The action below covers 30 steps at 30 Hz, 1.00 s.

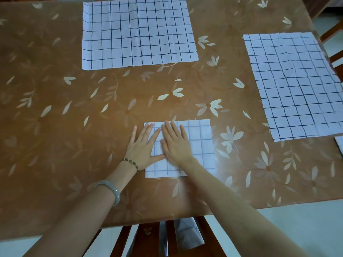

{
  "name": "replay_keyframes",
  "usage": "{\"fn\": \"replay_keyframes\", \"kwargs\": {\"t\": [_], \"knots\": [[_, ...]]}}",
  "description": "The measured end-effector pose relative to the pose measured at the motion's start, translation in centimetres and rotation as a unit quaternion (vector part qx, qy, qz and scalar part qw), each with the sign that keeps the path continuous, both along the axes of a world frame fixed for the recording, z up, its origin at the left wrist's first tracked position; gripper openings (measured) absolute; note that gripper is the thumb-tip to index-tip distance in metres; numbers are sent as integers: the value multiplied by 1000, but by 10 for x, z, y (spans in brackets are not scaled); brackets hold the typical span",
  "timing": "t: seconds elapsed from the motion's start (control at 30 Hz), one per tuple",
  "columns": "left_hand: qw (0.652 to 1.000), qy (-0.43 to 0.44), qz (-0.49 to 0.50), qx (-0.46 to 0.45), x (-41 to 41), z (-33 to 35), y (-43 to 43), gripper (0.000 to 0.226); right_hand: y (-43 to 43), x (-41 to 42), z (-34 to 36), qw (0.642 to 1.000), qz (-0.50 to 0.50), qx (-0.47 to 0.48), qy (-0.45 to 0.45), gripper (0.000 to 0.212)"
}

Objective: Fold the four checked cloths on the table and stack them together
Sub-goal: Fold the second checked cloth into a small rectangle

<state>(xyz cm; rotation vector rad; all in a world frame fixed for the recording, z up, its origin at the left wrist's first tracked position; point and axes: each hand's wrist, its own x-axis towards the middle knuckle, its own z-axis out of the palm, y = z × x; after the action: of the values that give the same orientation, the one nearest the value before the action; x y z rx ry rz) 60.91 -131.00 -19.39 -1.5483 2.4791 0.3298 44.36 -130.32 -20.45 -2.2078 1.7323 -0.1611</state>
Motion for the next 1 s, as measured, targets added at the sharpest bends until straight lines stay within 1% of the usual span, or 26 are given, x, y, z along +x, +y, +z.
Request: {"fn": "replay_keyframes", "kwargs": {"t": [0.07, 0.27, 0.33, 0.47, 0.6, 0.7, 0.8, 0.87, 1.0], "knots": [[1000, -10, 7, -9, 1, -5, 1, 98, 3, -18, -5, 1000, -11, -10, 21, 56], [999, -13, 7, -31, 2, -8, 2, 99, 4, -80, -4, 993, -115, 1, 34, 61], [1000, -13, 8, -26, 4, -8, 1, 100, 6, -96, -4, 990, -132, -5, 45, 63], [999, -16, 32, -36, 14, -3, -5, 95, 6, -102, -4, 989, -131, -9, 75, 64], [993, 4, 99, -65, -3, 12, -4, 90, 7, -100, -4, 986, -131, -8, 99, 63], [996, 32, 56, -68, -54, 22, -1, 87, 7, -100, -3, 986, -129, -10, 106, 62], [998, 47, 13, -25, -102, 14, 8, 84, 7, -100, -4, 986, -126, -9, 112, 62], [999, 44, 18, -4, -113, 3, 14, 84, 7, -101, -5, 985, -117, -11, 122, 63], [998, 36, 60, -10, -100, -4, 16, 86, 6, -101, -4, 986, -124, -24, 111, 63]]}}
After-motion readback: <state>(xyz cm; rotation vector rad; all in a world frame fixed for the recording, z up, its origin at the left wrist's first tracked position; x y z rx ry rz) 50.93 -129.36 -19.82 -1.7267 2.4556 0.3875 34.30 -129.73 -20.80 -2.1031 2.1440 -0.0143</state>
